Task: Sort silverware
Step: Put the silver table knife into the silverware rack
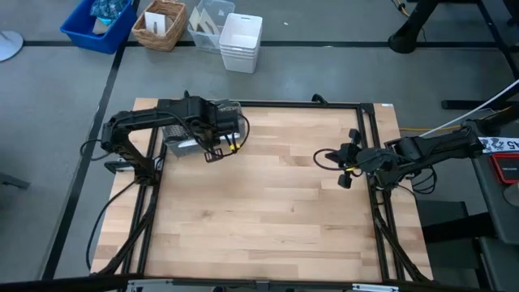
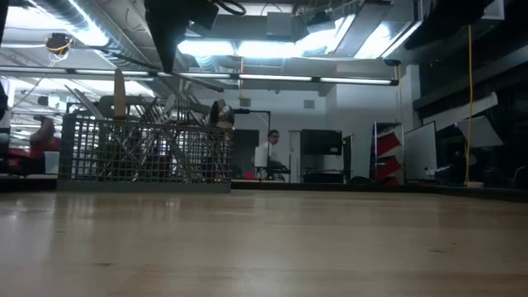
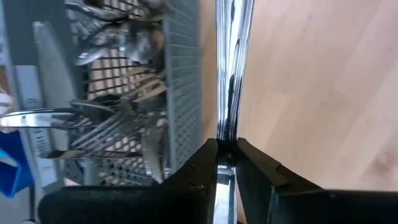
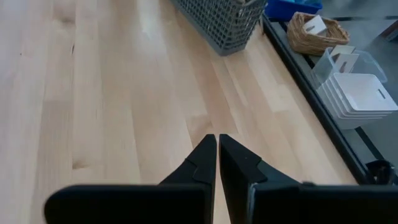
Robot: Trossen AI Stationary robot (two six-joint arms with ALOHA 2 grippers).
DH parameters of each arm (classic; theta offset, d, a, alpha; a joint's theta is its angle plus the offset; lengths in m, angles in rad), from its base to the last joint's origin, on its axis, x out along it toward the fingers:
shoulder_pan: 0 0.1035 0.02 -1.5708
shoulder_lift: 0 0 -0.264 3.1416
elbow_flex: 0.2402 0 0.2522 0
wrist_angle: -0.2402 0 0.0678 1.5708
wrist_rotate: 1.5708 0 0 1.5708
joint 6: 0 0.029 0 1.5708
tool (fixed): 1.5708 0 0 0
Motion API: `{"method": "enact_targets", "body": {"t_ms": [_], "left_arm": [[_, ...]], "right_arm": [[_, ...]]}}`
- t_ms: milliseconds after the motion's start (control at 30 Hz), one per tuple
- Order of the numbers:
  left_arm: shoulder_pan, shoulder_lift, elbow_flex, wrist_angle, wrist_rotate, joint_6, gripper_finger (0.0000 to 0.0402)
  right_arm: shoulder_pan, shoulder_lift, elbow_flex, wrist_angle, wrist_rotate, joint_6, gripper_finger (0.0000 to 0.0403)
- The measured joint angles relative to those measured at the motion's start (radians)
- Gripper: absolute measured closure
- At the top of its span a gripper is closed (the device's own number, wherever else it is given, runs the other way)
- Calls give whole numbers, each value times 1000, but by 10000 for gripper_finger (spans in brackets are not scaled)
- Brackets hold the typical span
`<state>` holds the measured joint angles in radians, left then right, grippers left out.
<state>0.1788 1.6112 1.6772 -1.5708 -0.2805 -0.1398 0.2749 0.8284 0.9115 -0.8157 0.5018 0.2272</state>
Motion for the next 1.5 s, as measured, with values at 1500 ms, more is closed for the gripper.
{"method": "enact_targets", "body": {"t_ms": [1500], "left_arm": [[104,-145,0,0,-83,-20,359]], "right_arm": [[-388,834,100,1416,-181,-1003,233]]}}
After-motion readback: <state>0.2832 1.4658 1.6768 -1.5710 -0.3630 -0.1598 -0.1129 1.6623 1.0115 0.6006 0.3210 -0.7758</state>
